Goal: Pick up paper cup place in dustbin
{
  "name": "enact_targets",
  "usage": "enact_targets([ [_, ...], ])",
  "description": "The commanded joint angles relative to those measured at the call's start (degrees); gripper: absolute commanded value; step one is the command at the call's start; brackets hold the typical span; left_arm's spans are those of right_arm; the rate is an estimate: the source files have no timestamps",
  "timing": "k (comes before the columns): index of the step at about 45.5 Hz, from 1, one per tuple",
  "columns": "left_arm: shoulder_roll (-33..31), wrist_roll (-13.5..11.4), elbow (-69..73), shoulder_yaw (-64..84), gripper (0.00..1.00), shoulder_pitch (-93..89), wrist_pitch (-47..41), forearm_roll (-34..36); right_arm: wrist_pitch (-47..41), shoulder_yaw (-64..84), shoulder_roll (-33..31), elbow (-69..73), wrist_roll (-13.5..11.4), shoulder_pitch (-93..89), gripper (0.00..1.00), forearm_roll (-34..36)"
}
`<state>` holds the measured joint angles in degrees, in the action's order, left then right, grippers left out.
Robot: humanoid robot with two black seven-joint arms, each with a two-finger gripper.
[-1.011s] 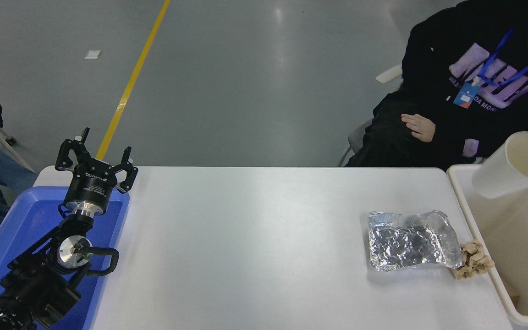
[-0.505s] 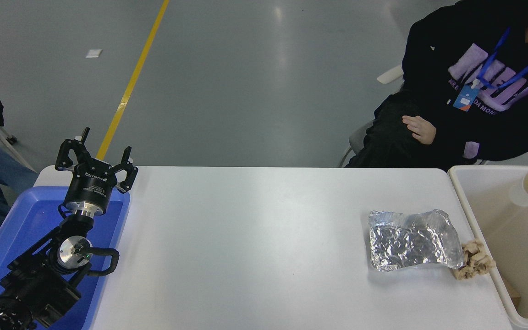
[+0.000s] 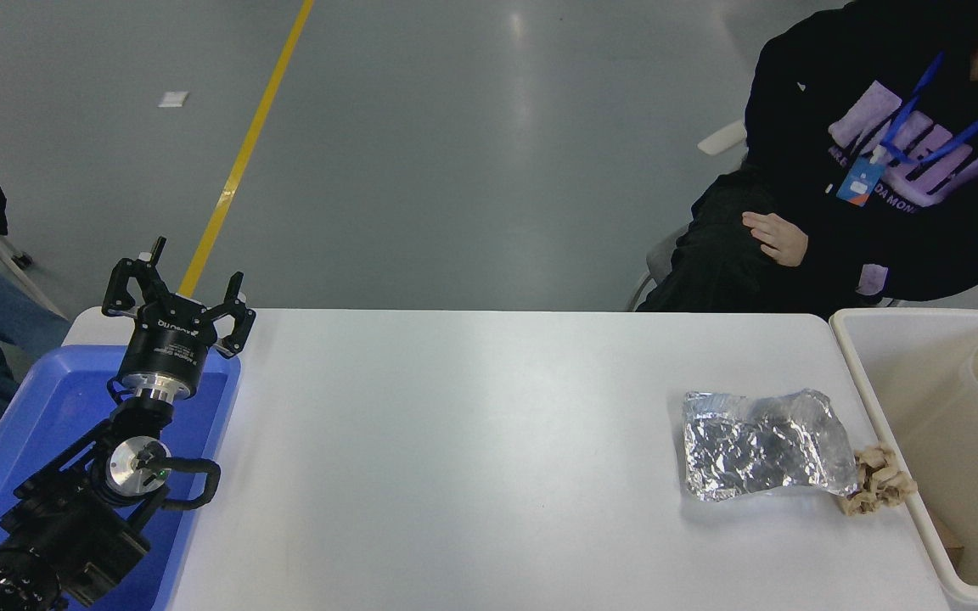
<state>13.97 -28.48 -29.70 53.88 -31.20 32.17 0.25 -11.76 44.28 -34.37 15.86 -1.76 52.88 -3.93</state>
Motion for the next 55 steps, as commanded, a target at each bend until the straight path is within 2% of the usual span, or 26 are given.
enact_targets([
  [1,0.0,0.0,-0.01,0.0,0.98,0.0,0.0,0.01,0.6,-4.73,5.71,-12.17,-1.32,-10.25,0.0,-0.02],
  [4,0.0,0.0,-0.01,0.0,0.98,0.0,0.0,0.01,2.18,-4.82,6.33,-12.69,-2.2,-11.04,0.0,-0.02],
  [7,0.0,0.0,0.08,0.0,0.98,0.0,0.0,0.01,4.63,-4.9,6.85,-12.7,-4.82,-12.62,0.0,0.07],
  [9,0.0,0.0,-0.01,0.0,0.98,0.0,0.0,0.01,5.87,-5.25,7.03,-12.7,-5.54,-13.06,0.0,0.07],
  [32,0.0,0.0,-0.01,0.0,0.98,0.0,0.0,0.01,7.01,-6.05,7.21,-12.7,-5.8,-14.03,0.0,0.07],
  [36,0.0,0.0,-0.01,0.0,0.98,0.0,0.0,0.01,8.42,-6.05,7.12,-12.7,-5.71,-13.95,0.39,0.15],
  [37,0.0,0.0,-0.01,0.0,0.98,0.0,0.0,0.01,9.12,-6.13,7.12,-12.61,-5.71,-14.03,0.46,0.07],
  [38,0.0,0.0,-0.01,0.0,0.98,0.0,0.0,0.01,9.82,-6.13,7.12,-12.61,-5.71,-14.12,0.51,0.07],
  [41,-0.09,0.0,-0.01,0.0,0.98,0.0,0.0,0.01,11.49,-6.13,7.12,-11.99,-5.71,-14.12,0.59,0.07],
  [43,-0.09,0.0,-0.01,0.0,0.98,0.0,0.0,0.01,12.02,-6.22,7.12,-11.73,-5.63,-13.86,0.69,0.07],
  [47,0.0,0.0,-0.01,0.0,0.98,0.0,0.0,0.01,12.11,-6.22,7.03,-11.38,-5.54,-13.42,0.77,0.16],
  [55,0.0,0.0,-0.01,0.0,0.98,-0.09,0.0,0.01,12.11,-6.22,6.15,-6.29,-5.45,-10.96,0.77,0.16],
])
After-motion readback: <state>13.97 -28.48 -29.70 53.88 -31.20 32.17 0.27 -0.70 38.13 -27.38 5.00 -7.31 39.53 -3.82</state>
